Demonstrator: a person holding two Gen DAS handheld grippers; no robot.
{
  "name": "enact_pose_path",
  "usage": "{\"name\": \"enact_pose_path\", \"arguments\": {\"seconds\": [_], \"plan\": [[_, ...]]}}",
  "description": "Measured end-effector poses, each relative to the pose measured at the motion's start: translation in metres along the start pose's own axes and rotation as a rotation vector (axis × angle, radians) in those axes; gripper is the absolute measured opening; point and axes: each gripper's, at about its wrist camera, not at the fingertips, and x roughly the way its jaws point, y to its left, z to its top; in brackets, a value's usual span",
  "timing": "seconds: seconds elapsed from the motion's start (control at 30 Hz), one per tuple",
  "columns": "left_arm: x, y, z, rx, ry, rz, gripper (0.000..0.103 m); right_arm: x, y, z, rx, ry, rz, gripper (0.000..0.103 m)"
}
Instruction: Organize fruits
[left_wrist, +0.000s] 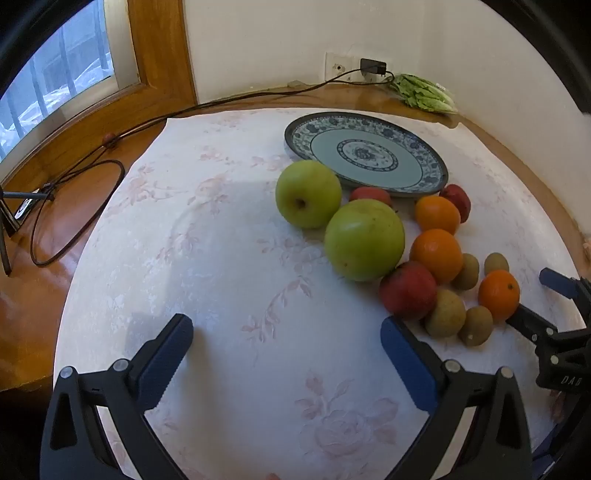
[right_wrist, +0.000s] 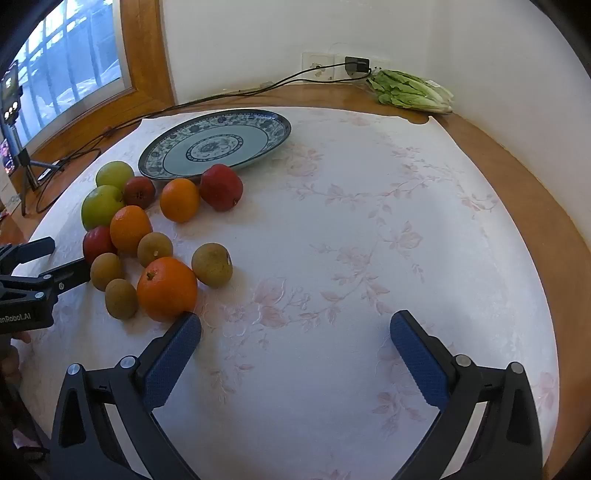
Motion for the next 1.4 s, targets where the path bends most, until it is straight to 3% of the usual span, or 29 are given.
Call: {"name": "enact_pose_path", "arguments": {"seconds": [0.17,0.4,1.4], "plan": [[0.0052,-0.0011,0.0036,-0.003,0.028,0.015,0.103,0.0000,0.0000,-0.0003,-0.001,0.000,-0.001,0.103],[0.0034,-0.0013,-0.0027,0.000,-0.009,0.005,0.103,-0.0001,0.0001,-0.0002,0.000,0.003,-0.002,0.103],[0.0001,-0.0016,0.0008,0.002,-0.006,0.002,0.103,0.0002,0.0006,-0.0022,0.000,0.006,-0.001,0.103]]}}
